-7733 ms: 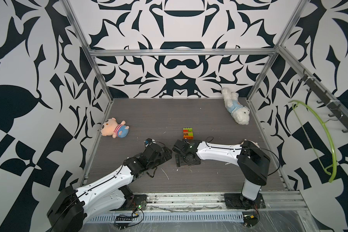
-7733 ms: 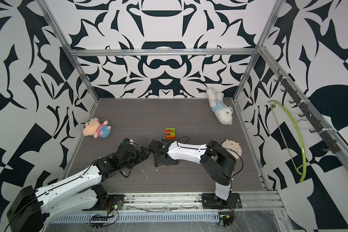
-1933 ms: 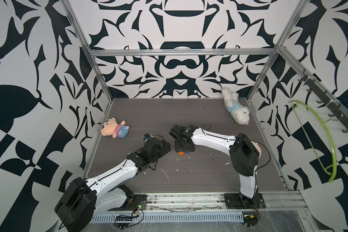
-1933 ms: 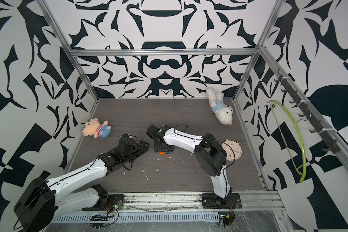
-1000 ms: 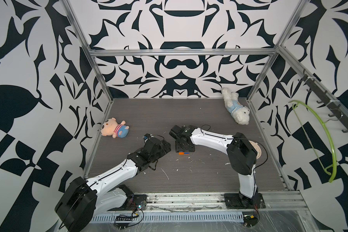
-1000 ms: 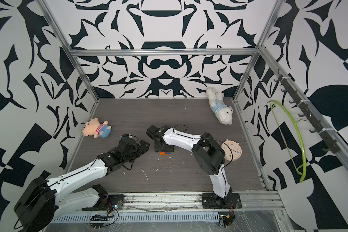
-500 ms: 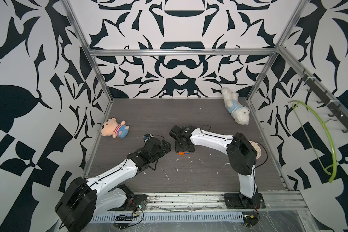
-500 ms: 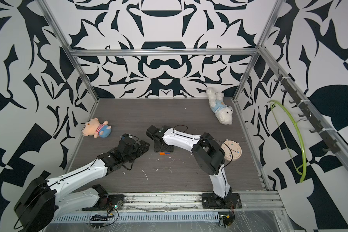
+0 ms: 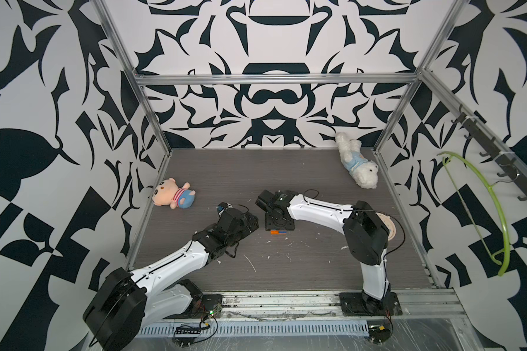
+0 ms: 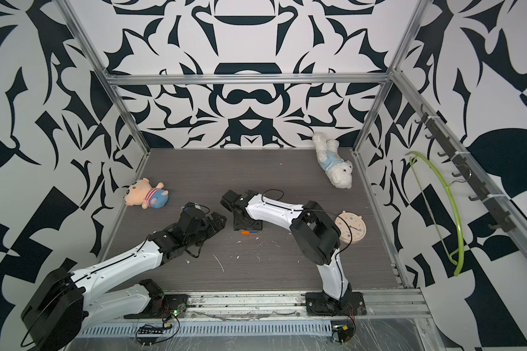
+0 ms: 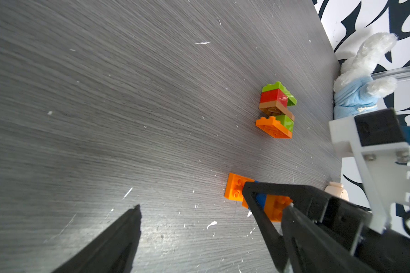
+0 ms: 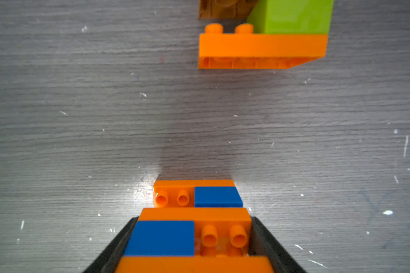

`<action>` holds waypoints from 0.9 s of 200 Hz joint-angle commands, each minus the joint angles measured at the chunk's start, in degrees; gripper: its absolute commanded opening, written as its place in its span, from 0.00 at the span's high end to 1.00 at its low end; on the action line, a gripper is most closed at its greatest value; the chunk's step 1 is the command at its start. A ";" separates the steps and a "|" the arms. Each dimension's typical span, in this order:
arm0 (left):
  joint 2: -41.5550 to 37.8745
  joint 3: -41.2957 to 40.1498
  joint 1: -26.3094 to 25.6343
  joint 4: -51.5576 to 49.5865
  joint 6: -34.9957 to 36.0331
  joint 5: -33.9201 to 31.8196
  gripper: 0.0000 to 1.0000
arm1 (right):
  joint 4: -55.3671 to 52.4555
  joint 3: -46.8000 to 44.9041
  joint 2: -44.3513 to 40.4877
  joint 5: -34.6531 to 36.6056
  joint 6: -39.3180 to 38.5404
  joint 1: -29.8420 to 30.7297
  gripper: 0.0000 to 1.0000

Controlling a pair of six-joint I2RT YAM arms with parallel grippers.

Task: Assemble the number 5 with lego
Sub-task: Assemble the lego brick with the lego brick.

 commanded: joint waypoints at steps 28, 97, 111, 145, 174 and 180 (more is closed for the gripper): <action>-0.56 -0.07 0.34 -1.09 0.55 -0.44 0.01 | -3.86 0.60 0.73 4.98 -0.66 0.47 0.37; -0.31 0.26 0.34 -1.35 0.70 -0.46 0.01 | 0.50 -1.78 0.52 -0.81 -0.04 0.40 0.37; -0.33 0.17 0.35 -1.51 0.70 -0.55 0.01 | 1.03 -2.40 -0.03 -1.48 0.12 0.02 0.37; -0.26 0.08 0.35 -1.55 0.63 -0.46 0.01 | 1.51 -2.98 -1.27 -2.14 -0.02 -0.51 0.37; -0.16 0.17 0.32 -1.44 0.62 -0.50 0.01 | 1.63 -3.59 -0.77 -2.36 0.00 -0.92 0.37; -0.09 0.25 0.35 -1.55 0.62 -0.49 0.01 | 1.59 -3.75 -0.80 -2.32 -0.04 -1.00 0.37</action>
